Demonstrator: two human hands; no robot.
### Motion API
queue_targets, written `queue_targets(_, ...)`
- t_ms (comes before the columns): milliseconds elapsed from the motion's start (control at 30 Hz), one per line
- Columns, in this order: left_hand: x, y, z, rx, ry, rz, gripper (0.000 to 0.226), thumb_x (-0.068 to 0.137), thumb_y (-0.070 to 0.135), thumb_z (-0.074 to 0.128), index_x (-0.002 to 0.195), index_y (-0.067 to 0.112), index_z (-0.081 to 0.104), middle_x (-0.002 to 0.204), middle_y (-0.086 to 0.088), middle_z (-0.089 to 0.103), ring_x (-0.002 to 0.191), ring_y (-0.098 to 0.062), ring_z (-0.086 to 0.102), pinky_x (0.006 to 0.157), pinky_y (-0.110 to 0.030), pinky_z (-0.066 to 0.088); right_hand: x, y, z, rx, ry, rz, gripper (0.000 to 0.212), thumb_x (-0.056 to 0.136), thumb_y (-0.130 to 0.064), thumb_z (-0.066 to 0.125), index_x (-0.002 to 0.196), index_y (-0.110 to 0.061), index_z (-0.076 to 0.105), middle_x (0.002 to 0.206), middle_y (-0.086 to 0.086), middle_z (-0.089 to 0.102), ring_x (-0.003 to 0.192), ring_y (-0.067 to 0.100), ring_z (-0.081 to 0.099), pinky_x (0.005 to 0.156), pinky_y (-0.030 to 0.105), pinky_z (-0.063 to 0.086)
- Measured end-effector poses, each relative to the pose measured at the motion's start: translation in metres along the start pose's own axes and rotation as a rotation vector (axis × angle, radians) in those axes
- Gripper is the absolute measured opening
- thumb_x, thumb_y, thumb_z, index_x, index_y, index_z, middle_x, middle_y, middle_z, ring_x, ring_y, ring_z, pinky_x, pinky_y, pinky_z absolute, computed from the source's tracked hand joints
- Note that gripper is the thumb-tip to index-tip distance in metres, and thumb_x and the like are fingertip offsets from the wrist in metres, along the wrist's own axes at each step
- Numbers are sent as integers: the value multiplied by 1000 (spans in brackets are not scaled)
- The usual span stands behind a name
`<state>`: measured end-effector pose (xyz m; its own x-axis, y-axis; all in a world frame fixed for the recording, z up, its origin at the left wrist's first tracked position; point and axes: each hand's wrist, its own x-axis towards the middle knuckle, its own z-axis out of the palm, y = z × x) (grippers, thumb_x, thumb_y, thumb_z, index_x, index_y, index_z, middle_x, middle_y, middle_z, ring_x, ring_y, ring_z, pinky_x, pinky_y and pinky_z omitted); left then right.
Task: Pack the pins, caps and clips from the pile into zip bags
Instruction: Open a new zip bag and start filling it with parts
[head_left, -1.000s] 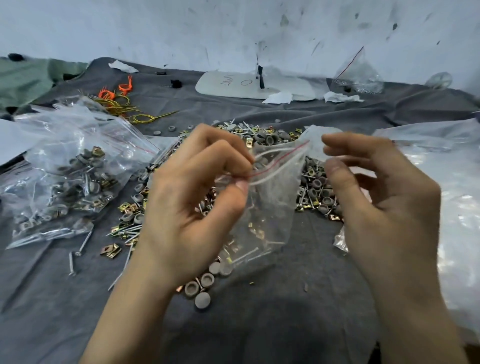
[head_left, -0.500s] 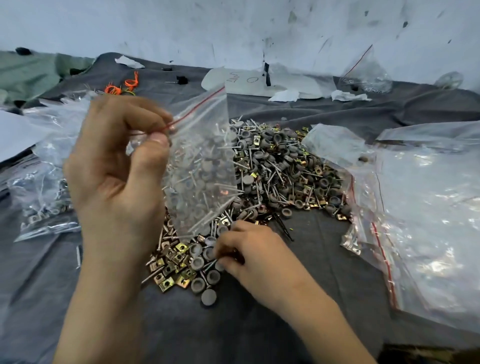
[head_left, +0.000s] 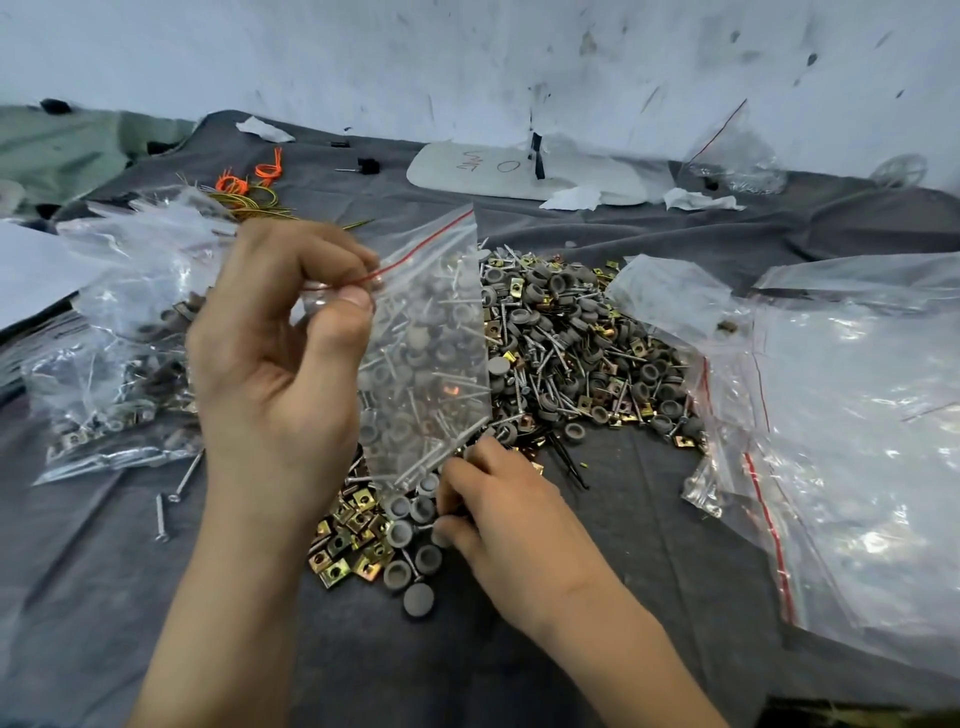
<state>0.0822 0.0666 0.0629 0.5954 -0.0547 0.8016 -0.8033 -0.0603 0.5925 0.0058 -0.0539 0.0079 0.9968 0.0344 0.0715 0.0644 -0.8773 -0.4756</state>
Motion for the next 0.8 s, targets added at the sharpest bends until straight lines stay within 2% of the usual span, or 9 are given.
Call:
queue_targets(100,-1,-3,-1,-8,-27,19,7,86,9,45,86,13,50,92,-2,55,91,-28,55,78,-46,44,1,4,-12,90,3,-32,6,92,-25,60,96,-21,56,107,-6,44,101,14,46,88,30,42)
queue_targets(233,-1,0,2,17,-98,30,7,85,11,45,84,14,51,92,-4,56,90,-25,56,79,-36,43,-10,20,-45,344,20,-18,17,88,-21,67,79,-27,54,78,-10,60,73,0,53,66,13,40)
queue_targets(267,-1,3,3,16,-139,38,7,84,12,45,83,16,52,93,-5,56,91,-23,56,80,-34,43,-15,23,-55,422,75,-29,15,87,-22,68,79,-26,57,76,-10,62,70,0,55,64,11,41)
queue_targets(333,-3,10,8,23,-237,61,7,83,14,46,82,16,53,94,-7,57,93,-18,57,81,-29,44,-24,27,-72,495,309,-100,8,87,-24,67,83,-28,61,79,-12,64,71,2,59,64,10,44)
queue_targets(433,-8,21,19,19,-352,82,11,79,13,46,74,9,56,95,-6,57,92,-14,58,79,-25,44,-36,24,-89,431,715,-217,15,88,-18,64,89,-33,61,84,-15,64,77,6,61,69,11,45)
queue_targets(500,-13,29,27,9,-397,108,13,77,11,47,71,3,56,94,-7,56,90,-18,58,78,-27,45,-42,19,-94,347,821,-276,18,92,-17,60,95,-35,58,88,-20,60,80,12,60,74,18,44)
queue_targets(633,-18,38,36,6,-470,162,13,76,10,49,70,2,57,96,-5,55,87,-17,56,76,-25,44,-45,15,-99,1,822,-287,5,91,-15,58,93,-15,63,93,-9,56,90,21,52,84,18,37)
queue_targets(700,-19,39,38,-4,-495,178,12,76,9,49,71,3,58,97,-6,56,87,-17,55,76,-24,43,-46,16,-100,-38,766,-259,9,90,-13,59,92,-11,67,100,1,60,98,26,53,88,20,36)
queue_targets(800,-21,40,40,-26,-506,179,12,77,9,49,73,3,58,98,-8,56,87,-19,56,77,-25,44,-48,18,-102,9,725,-220,14,90,-14,56,96,-14,69,112,4,59,110,25,53,94,19,36)
